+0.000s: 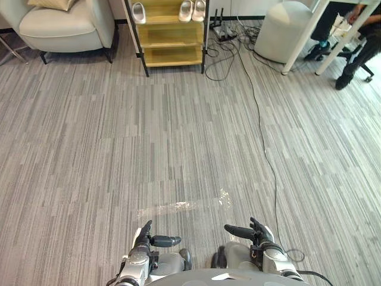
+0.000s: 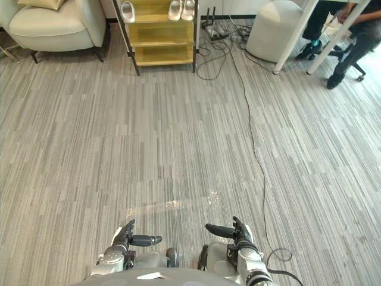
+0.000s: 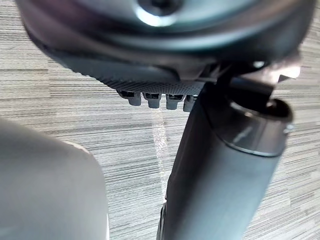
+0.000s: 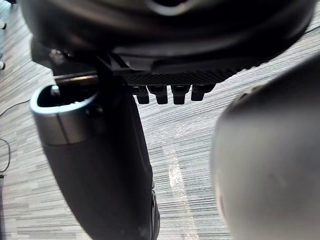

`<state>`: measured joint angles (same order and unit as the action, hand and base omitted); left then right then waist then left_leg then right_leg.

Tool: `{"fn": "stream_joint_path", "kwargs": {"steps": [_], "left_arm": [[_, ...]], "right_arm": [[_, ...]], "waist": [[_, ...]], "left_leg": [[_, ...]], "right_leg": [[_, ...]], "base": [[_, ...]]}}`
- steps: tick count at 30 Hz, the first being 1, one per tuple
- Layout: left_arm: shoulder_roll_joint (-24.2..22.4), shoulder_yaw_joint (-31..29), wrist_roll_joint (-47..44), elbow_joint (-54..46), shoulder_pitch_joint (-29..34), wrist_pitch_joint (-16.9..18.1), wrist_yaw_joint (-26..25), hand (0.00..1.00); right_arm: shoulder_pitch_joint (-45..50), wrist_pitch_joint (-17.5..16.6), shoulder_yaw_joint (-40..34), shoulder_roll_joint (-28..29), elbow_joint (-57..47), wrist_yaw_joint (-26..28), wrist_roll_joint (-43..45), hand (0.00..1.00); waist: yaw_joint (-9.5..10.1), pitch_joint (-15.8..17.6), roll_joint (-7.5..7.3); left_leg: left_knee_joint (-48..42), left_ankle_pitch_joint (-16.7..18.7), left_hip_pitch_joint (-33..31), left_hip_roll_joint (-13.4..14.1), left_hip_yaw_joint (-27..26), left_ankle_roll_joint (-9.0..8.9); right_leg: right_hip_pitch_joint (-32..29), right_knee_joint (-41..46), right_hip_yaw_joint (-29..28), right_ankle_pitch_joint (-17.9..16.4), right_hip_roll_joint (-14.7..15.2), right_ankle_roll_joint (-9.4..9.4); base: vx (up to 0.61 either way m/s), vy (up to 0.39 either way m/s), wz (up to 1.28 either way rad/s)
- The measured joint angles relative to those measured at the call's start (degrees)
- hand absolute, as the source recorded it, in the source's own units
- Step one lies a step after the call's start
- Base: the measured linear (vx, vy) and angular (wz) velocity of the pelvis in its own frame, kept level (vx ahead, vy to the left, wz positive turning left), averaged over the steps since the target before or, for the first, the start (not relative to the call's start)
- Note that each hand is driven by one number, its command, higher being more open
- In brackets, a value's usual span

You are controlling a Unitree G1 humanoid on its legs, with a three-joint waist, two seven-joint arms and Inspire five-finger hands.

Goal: Organize the slippers on the shoe rack

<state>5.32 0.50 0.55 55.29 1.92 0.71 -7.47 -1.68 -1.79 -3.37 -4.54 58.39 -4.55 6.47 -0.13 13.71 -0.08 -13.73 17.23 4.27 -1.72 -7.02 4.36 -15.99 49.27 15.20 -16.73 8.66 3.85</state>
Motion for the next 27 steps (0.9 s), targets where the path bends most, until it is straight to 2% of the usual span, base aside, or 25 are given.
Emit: {"fn": "stream_joint_path", "kwargs": {"steps": [1, 3, 4, 5, 6, 7, 8, 9, 10, 11, 12, 13, 14, 15, 16, 17, 19, 20, 21, 22, 23, 24, 25, 26, 27], "left_arm": [[0.0, 0.1, 0.0, 0.0, -0.2, 0.0, -0.1, 1.00], [-0.2, 0.2, 0.0, 0.0, -0.3, 0.0, -0.6, 1.00], [-0.2, 0.3, 0.0, 0.0, -0.4, 0.0, -0.6, 1.00], [-0.2, 0.3, 0.0, 0.0, -0.2, 0.0, -0.7, 1.00], [-0.2, 0.3, 0.0, 0.0, -0.2, 0.0, -0.7, 1.00], [-0.3, 0.2, 0.0, 0.1, -0.1, 0.0, -0.7, 1.00], [-0.8, -0.3, 0.0, 1.0, -0.5, 0.0, -0.7, 1.00], [-1.4, -0.6, 0.1, 1.1, -0.8, 0.1, -0.6, 1.00], [-2.5, -0.9, 0.1, 1.1, -0.8, 0.2, -0.6, 1.00], [-2.6, -1.6, 0.2, 1.1, -1.0, 0.2, -0.1, 1.00], [-2.6, -1.6, 0.2, 1.1, -1.0, 0.2, -0.1, 1.00], [-2.6, -2.4, 0.2, 0.9, -1.0, 0.3, 0.0, 1.00], [-2.8, -3.9, 0.0, -0.1, -0.8, 0.5, 0.2, 1.00], [-2.9, -5.5, 0.0, -2.0, -0.9, 0.6, 0.2, 1.00], [-2.7, -6.0, 0.0, -2.7, -0.9, 0.6, 0.2, 1.00], [-2.4, -5.9, 0.0, -4.8, -1.0, 0.8, 0.3, 1.00], [-2.4, -5.9, 0.0, -6.0, -1.4, 1.8, 0.3, 1.00], [-2.4, -5.8, -0.1, -6.2, -2.3, 1.8, 0.3, 1.00], [-2.3, -5.8, 0.0, -6.2, -3.0, 1.7, 0.3, 1.00], [-2.3, -5.8, 0.0, -6.2, -3.1, 1.7, 0.3, 1.00], [-2.5, -5.2, 0.0, -6.2, -2.9, 1.8, 0.3, 1.00], [-2.8, -5.3, -0.2, -5.9, -2.7, 1.8, 0.3, 1.00], [-2.3, -5.2, 0.0, -5.5, -3.4, 1.8, 0.2, 1.00], [-2.1, -5.3, 0.0, -5.5, -3.7, 1.8, 0.0, 1.00], [-1.2, -5.9, -0.6, -5.4, -4.1, 1.7, 0.2, 1.00]], "right_arm": [[0.0, -0.2, 0.0, -0.1, -0.3, 0.0, 0.0, 1.00], [-1.5, -0.8, 0.0, -0.8, -1.1, 0.1, 0.0, 1.00], [-1.5, -0.8, 0.0, -0.8, -1.3, 0.0, 0.0, 1.00], [-1.6, -1.1, -0.2, -1.0, -1.7, 0.0, 0.1, 1.00], [-1.6, -1.1, -0.2, -1.0, -1.7, 0.0, 0.1, 1.00], [-1.4, -1.1, -0.6, -0.8, -1.9, 0.1, 0.3, 1.00], [-1.9, -1.0, -1.7, -0.6, -1.6, 0.0, 0.2, 1.00], [-2.4, -1.1, -2.1, -0.6, -1.5, 0.0, 0.2, 1.00], [-2.5, -1.1, -2.3, -0.5, -1.3, -0.1, 0.1, 1.00], [-2.3, -0.9, -2.3, -0.6, -1.2, 0.0, 0.1, 1.00], [-2.2, -0.9, -2.3, -0.6, -1.2, 0.0, 0.1, 1.00], [-1.2, -0.8, -1.9, -0.3, -1.5, 0.0, 0.3, 1.00], [-0.6, -0.8, -2.1, 0.0, -1.4, 0.0, 0.4, 1.00], [-0.2, -0.8, -2.2, 0.8, -1.5, -0.3, 0.5, 1.00], [0.0, -0.8, -2.3, 1.2, -1.6, -0.4, 0.5, 1.00], [0.5, -0.9, -2.3, 1.9, -2.7, -0.8, 1.2, 1.00], [0.2, -0.9, -2.6, 2.3, -2.6, -0.9, 2.6, 1.00], [0.1, -0.9, -3.5, 2.5, -2.5, -1.1, 2.7, 1.00], [-0.1, -0.8, -3.9, 2.7, -2.4, -1.4, 2.7, 1.00], [-0.1, -0.8, -4.0, 2.7, -2.4, -1.4, 2.7, 1.00], [0.4, -0.9, -4.5, 2.3, -2.2, -1.8, 2.6, 1.00], [0.2, -0.8, -4.3, 2.1, -1.0, -2.0, 2.6, 1.00], [-0.5, -0.7, -4.1, 2.8, -0.4, -2.1, 2.6, 1.00], [-0.8, -0.7, -3.8, 3.1, -0.2, -2.0, 2.6, 1.00], [-1.1, -0.6, -3.9, 4.0, -0.1, -2.0, 2.6, 1.00]], "waist": [[-0.22, 0.1, 0.08], [-0.56, 1.2, 1.59], [-0.60, 1.3, 1.69], [-0.76, 1.8, 1.75], [-0.79, 1.8, 1.68], [-0.94, 1.6, 0.92], [-0.79, 1.9, 2.15], [-0.61, 2.0, 2.71], [-0.59, 2.0, 2.86], [-0.65, 1.9, 3.15], [-0.65, 1.9, 3.18], [-0.59, 2.1, 3.57], [-0.11, 2.2, 3.58], [0.43, 2.6, 2.86], [0.68, 2.8, 2.46], [1.42, 3.2, 1.45], [2.15, 3.4, 1.12], [3.24, 3.6, 0.80], [3.54, 4.0, 0.43], [3.55, 4.0, 0.42], [3.67, 3.8, 0.56], [4.93, 3.3, 0.97], [4.76, 3.5, -0.64], [4.65, 3.2, -1.22], [5.06, 3.2, -2.31]], "left_leg": [[1.0, 0.0, 1.1, 0.2, 0.6, 0.01], [5.6, 0.0, 5.3, 3.0, 3.0, -0.07], [5.9, 0.0, 5.6, 3.3, 3.3, -0.07], [7.2, 0.1, 7.4, 4.7, 4.8, -1.09], [7.3, 0.2, 7.5, 4.8, 4.9, -1.27], [7.3, 1.5, 8.9, 5.4, 5.8, -4.11], [6.8, 2.8, 10.6, 7.3, 6.6, -6.42], [5.3, 2.2, 10.1, 8.2, 6.6, -7.58], [1.0, 0.5, 8.5, 8.5, 6.6, -9.89], [-6.7, -2.1, 5.5, 9.0, 6.7, -10.80], [-7.5, -2.3, 5.1, 9.1, 6.7, -10.59], [-24.3, -9.4, -1.4, 10.4, 6.7, -10.37], [-36.0, -9.2, -6.4, 12.4, 5.7, -11.02], [-45.5, -7.0, -11.9, 14.5, 2.8, -10.46], [-46.9, -6.4, -13.7, 14.8, 1.9, -10.21], [-47.3, -4.8, -18.4, 15.3, -0.8, -8.93], [-42.8, -3.0, -23.8, 15.1, -2.5, -8.85], [-34.7, -2.7, -27.2, 13.5, -3.2, -8.78], [-24.8, -3.6, -28.1, 10.6, -2.9, -8.37], [-24.6, -3.6, -28.2, 10.5, -2.9, -8.39], [-8.2, -10.2, -27.7, 7.2, -1.2, -8.59], [-5.9, -19.4, -26.5, 6.3, -0.3, -5.89], [-6.7, -17.8, -26.7, 5.1, -0.9, -4.84], [-7.8, -16.9, -27.2, 4.8, -1.0, -4.09], [-13.8, -12.7, -28.1, 4.9, -2.0, -2.66]], "right_leg": [[-0.6, -0.7, 1.0, -0.4, 0.2, -0.19], [-5.0, -10.7, 5.1, -0.3, -1.2, -0.83], [-5.5, -12.0, 5.1, 0.0, -1.5, -0.70], [-7.6, -20.8, 4.6, 4.2, -3.1, -0.71], [-7.7, -21.8, 4.6, 4.7, -3.2, -0.82], [-7.8, -26.5, 3.7, 11.4, -3.7, -2.56], [-7.3, -23.5, 4.6, 14.9, -4.2, -6.81], [-7.2, -22.1, 4.9, 13.1, -4.4, -7.72], [-5.8, -21.9, 5.6, 10.4, -4.4, -7.74], [-3.0, -23.8, 6.5, 8.9, -4.9, -7.63], [-2.7, -24.0, 6.5, 8.9, -5.0, -7.55], [3.6, -29.1, 7.5, 8.3, -6.4, -7.55], [7.8, -32.2, 7.7, 8.1, -7.5, -7.74], [13.2, -35.7, 7.8, 7.9, -8.3, -7.93], [14.8, -36.7, 7.8, 7.8, -8.4, -7.89], [18.9, -40.0, 7.7, 7.7, -8.4, -7.69], [22.0, -43.4, 7.5, 7.7, -8.5, -7.51], [24.3, -45.1, 7.0, 7.3, -8.0, -6.56], [26.4, -45.7, 6.8, 6.2, -6.7, -4.73], [26.5, -45.7, 6.8, 6.2, -6.6, -4.70], [28.7, -46.5, 6.2, 4.8, -5.8, -2.82], [29.9, -46.9, 4.0, 3.3, -5.6, -1.44], [30.1, -47.2, 3.4, 3.2, -4.2, -1.41], [29.9, -46.9, 2.8, 3.6, -3.6, -1.27], [30.3, -45.1, -0.3, 4.0, -2.1, -0.66]], "base": [[0.33, 0.000, 0.47], [0.41, -0.053, 0.49], [0.50, -0.138, 0.57], [0.37, -0.136, 0.42], [0.47, -0.181, 0.66], [0.58, -0.242, 0.58], [0.59, -0.252, 0.63], [0.70, -0.322, 0.48], [0.55, -0.274, 0.37], [0.66, -0.326, 0.30], [0.53, -0.252, 0.37], [0.51, -0.253, 0.28], [0.48, -0.228, 0.31], [0.48, -0.223, 0.11], [0.45, -0.175, 0.04], [0.34, -0.121, -0.01], [0.50, -0.063, -0.14], [0.51, 0.028, -0.20], [0.36, 0.076, -0.12], [0.38, 0.132, -0.09], [0.62, 0.227, -0.42], [0.52, 0.200, -0.39], [0.44, 0.154, -0.28], [0.55, 0.182, 0.00], [0.65, 0.215, -0.12]]}}
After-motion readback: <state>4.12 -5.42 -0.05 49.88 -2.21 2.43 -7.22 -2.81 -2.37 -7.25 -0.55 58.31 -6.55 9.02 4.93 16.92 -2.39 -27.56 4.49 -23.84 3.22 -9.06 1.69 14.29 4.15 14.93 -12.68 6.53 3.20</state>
